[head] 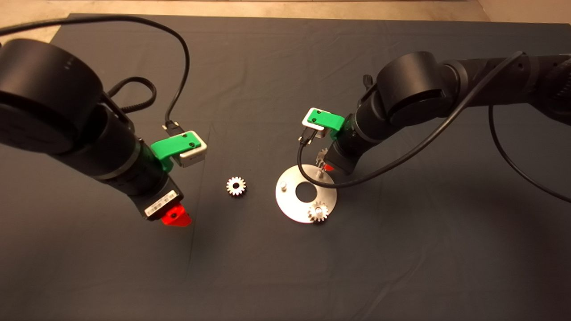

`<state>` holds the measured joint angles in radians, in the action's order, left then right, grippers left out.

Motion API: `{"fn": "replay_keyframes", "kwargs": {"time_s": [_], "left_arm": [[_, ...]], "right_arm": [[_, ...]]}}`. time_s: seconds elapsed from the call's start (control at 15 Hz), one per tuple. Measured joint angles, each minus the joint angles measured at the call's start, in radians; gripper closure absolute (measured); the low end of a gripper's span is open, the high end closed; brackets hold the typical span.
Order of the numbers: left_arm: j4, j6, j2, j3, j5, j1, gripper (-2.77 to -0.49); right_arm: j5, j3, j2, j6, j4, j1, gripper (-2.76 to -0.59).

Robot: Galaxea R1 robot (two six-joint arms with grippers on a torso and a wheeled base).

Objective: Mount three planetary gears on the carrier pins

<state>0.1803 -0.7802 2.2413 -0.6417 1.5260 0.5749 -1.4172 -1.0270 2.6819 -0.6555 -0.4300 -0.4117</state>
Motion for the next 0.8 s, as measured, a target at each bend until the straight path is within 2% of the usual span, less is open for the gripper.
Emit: {"fn": "replay_keyframes", "kwargs": {"time_s": [0.27, 0.6, 0.8], "left_arm": [[0.0, 0.0, 0.0, 0.0, 0.0, 0.0, -2.77], [0.0, 0.0, 0.0, -0.003, 0.0, 0.0, -2.77], [0.0, 0.0, 0.0, -0.004, 0.0, 0.0, -2.77]], "right_arm": [[-0.001, 0.0, -0.001, 0.0, 0.0, 0.036, -0.88], [-0.006, 0.0, -0.003, 0.0, -0.001, 0.05, -0.88], [-0.005, 0.0, -0.002, 0.0, -0.003, 0.049, -0.87]]}}
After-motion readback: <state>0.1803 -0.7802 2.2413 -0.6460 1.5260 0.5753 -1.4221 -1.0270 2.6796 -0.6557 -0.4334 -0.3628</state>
